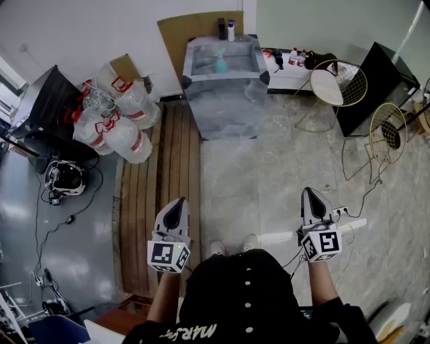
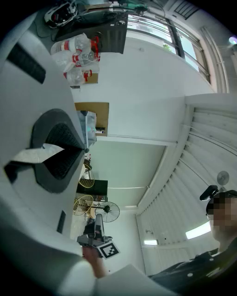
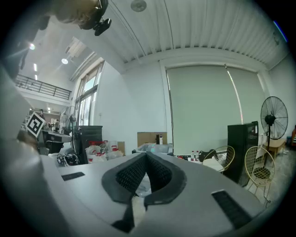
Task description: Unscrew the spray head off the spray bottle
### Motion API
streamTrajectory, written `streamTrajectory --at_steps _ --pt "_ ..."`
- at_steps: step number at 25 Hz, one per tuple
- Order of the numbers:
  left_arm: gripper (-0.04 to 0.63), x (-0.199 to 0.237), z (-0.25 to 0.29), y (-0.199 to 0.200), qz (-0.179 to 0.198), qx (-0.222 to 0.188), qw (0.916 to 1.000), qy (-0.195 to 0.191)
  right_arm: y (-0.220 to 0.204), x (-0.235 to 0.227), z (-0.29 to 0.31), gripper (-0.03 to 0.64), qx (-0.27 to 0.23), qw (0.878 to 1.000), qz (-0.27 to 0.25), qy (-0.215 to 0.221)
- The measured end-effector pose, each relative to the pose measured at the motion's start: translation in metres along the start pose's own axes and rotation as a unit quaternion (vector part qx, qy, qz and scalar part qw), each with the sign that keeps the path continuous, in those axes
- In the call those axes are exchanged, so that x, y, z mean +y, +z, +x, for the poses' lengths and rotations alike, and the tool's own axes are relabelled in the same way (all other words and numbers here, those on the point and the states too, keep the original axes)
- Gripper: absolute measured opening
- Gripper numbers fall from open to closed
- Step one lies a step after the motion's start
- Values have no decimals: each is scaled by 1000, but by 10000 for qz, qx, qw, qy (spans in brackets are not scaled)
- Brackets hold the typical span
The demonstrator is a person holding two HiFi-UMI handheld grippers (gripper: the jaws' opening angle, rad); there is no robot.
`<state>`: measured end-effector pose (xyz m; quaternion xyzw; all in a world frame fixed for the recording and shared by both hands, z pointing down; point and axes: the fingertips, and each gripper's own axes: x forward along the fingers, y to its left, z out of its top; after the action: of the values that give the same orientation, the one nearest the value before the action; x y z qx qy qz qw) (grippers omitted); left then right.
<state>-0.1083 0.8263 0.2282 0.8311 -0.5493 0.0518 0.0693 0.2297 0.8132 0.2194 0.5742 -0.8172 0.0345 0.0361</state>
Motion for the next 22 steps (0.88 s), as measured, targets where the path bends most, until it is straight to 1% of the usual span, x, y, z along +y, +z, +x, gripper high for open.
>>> streamTrajectory --at_steps 12,16,22 --pt "23 -12 16 4 42 6 10000 78 7 -22 9 12 -140 9998 146 -37" --pt "23 -22 23 6 86 10 9998 154 10 -36 10 12 -383 9989 269 99" --pt "23 -42 38 11 103 -57 9995 279 9 -60 19 12 -384 9984 327 257"
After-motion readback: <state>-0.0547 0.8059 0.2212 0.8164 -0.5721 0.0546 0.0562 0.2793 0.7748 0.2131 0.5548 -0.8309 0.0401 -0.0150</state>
